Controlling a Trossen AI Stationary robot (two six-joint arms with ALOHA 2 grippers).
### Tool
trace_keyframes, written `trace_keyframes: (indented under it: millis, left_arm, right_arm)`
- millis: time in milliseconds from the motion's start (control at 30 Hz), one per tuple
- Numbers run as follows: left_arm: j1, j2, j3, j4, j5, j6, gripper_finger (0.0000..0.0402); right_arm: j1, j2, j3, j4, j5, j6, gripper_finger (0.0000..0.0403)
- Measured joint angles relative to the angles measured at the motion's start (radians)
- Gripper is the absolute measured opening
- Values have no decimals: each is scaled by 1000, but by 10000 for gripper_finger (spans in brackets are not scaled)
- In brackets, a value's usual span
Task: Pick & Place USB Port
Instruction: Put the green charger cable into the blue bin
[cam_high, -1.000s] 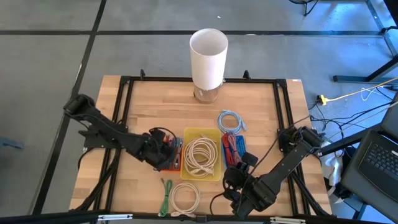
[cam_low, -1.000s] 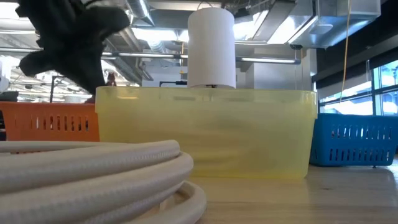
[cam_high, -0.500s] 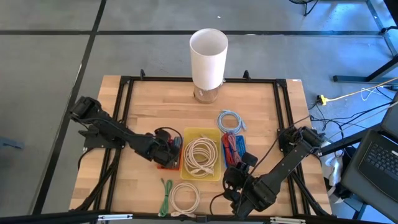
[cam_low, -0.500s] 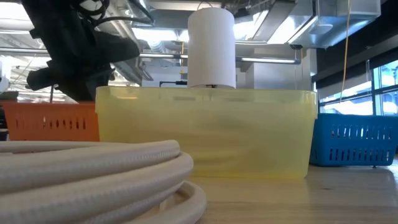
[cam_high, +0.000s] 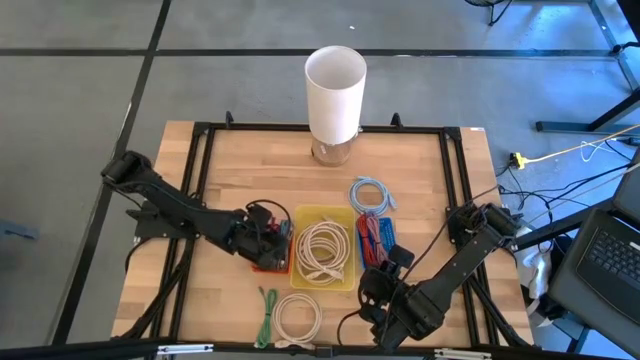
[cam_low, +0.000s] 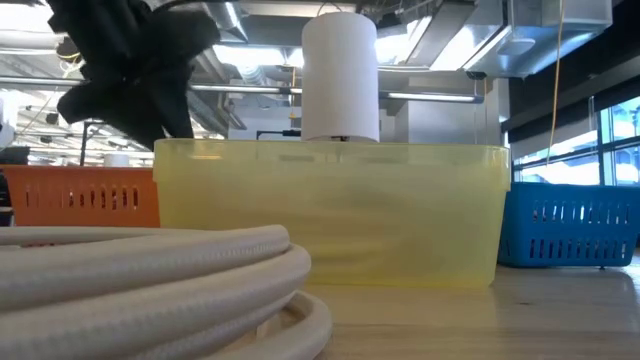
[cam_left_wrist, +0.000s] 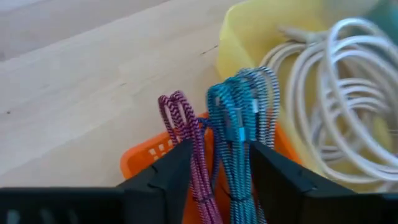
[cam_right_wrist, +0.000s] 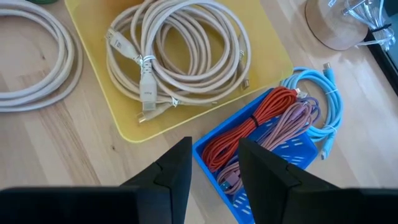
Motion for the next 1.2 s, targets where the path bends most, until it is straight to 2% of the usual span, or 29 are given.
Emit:
trace_keyframes:
  millis: [100, 233, 433, 567, 767, 833, 1000, 1200]
  left_arm:
    - [-14, -43, 9, 0, -10, 15, 177]
    - [-71, -115, 44, 28, -83, 80, 187]
    - [-237, -197, 68, 139, -136, 213, 183]
    - [-371, -192, 68, 207, -170, 202, 182]
    - [-529, -118, 68, 318, -222, 169, 182]
    - [-568, -82, 68, 369, -200, 188, 182]
    - [-628, 29, 68, 468, -65, 210, 182]
    - [-617, 149, 68, 495, 113, 214, 182]
  right_arm:
    - [0, 0, 0, 0, 0, 0, 132]
    - [0, 0, 0, 3, -26, 1, 132]
    - [0, 0, 0, 4, -47, 3, 132]
    - [0, 0, 0, 4, -49, 3, 132]
    - [0, 0, 0, 9, -50, 31, 132]
    - [0, 0, 0, 22, -50, 30, 132]
    - [0, 0, 0, 51, -50, 30, 132]
    - [0, -1, 0, 63, -50, 30, 132]
